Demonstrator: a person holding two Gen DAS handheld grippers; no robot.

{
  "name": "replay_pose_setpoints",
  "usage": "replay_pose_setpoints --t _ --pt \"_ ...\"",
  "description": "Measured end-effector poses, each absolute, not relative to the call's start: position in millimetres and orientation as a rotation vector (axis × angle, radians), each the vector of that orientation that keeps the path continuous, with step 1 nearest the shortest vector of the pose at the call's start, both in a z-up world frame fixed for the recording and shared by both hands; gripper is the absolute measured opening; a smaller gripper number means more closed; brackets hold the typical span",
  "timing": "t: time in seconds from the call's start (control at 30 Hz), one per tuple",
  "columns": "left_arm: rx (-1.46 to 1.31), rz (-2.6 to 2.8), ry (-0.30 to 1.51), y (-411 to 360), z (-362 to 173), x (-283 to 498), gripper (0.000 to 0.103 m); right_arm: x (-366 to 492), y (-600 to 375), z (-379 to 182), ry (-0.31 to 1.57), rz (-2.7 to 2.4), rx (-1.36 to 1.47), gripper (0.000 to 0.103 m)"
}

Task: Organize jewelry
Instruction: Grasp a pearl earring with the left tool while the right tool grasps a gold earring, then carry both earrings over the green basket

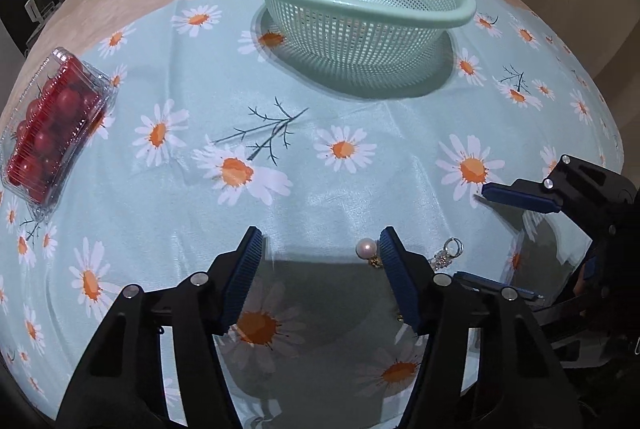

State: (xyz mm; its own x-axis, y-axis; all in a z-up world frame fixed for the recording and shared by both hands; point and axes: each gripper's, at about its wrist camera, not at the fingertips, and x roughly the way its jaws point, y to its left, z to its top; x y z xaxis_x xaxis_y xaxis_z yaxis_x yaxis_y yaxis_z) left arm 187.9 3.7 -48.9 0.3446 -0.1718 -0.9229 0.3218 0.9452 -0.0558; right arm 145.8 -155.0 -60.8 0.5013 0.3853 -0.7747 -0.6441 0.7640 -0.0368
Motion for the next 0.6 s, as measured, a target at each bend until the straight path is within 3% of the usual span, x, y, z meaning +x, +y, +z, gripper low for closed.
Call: replay_pose_setpoints --t 0.13,0.2,0.27,0.6 --pt "0.137 -0.338 1.186 -1.0 -54.9 184.9 0.049 143.8 -148.9 -68.1 0.825 0.659 -0.339 0.042" --pt "0.131 -0.361 1.190 -4.9 -56.5 183.9 0.028 143.3 -148.3 -70.1 0.823 0.661 -0.338 0.032" --pt "0.117 -0.391 1.204 -8.0 -59.4 183.6 0.012 145.1 -148.5 -71.3 0.835 0.664 -0.335 0.016" --pt "0.122 -0.408 1.180 -7.8 -54.0 177.9 0.011 141.0 -167.4 -58.7 0.839 0.659 -0.313 0.016"
